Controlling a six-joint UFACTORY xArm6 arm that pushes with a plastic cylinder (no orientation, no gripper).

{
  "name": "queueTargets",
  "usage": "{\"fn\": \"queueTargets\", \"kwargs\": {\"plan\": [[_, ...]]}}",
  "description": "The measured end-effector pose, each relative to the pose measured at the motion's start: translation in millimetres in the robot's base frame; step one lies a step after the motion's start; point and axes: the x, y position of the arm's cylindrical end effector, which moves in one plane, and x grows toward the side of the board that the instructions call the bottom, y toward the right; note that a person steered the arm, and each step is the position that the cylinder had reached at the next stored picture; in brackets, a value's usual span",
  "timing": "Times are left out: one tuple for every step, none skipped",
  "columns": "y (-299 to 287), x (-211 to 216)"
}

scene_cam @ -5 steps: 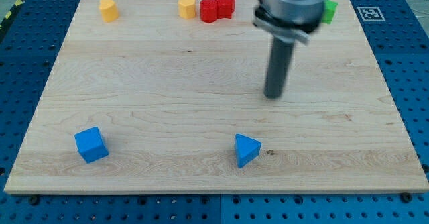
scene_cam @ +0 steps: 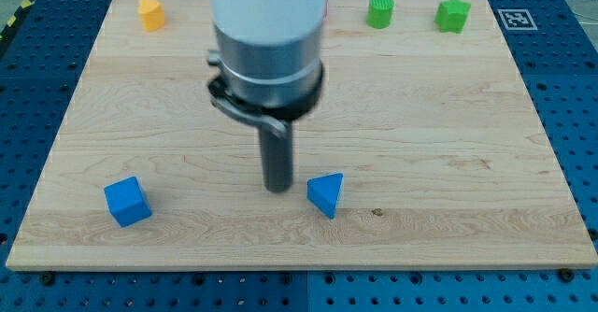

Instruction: Move blue triangle towards up

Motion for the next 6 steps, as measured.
{"fn": "queueTargets", "kwargs": {"plan": [[-0.9, 24.3], [16.9, 67.5], [67.7, 60.9], [77.6, 13.3], [77.2, -43.2], [76.2, -53.0]]}}
